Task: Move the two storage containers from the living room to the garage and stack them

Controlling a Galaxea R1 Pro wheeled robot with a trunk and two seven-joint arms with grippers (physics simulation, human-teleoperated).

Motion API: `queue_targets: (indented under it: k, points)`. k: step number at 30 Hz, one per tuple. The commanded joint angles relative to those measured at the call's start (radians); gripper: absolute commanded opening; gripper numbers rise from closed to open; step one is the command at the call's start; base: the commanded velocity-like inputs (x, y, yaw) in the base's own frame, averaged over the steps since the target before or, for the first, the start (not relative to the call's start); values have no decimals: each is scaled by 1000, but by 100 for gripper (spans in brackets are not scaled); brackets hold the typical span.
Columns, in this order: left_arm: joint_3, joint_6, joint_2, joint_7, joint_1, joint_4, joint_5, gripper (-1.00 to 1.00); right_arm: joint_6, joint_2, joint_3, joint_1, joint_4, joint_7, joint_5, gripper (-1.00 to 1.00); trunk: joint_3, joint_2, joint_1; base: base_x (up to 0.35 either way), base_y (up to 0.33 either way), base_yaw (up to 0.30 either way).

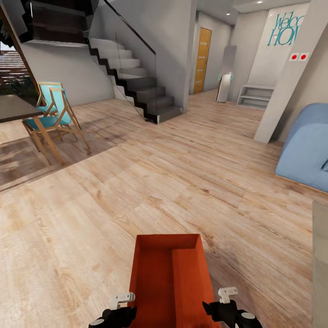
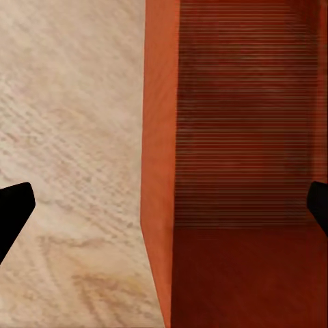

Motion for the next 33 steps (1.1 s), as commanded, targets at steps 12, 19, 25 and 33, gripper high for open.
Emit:
queue_targets:
  k: [12, 19, 25, 33]
  points:
    - [-1, 5, 1, 1, 0, -2, 11, 100, 5, 1, -8, 0, -2, 9, 10, 100, -23, -50, 27, 0, 0, 0]
    - [-1, 4, 0, 1, 0, -2, 12, 100, 5, 1, -8, 0, -2, 9, 10, 100, -23, -50, 27, 0, 0, 0]
    - [-1, 4, 0, 1, 0, -2, 12, 100, 5, 1, -8, 0, -2, 9, 10, 100, -23, -50, 27, 0, 0, 0]
    - [-2, 5, 0, 1, 0, -2, 10, 100, 5, 1, -8, 0, -2, 9, 10, 100, -35, -78, 42, 0, 0, 0]
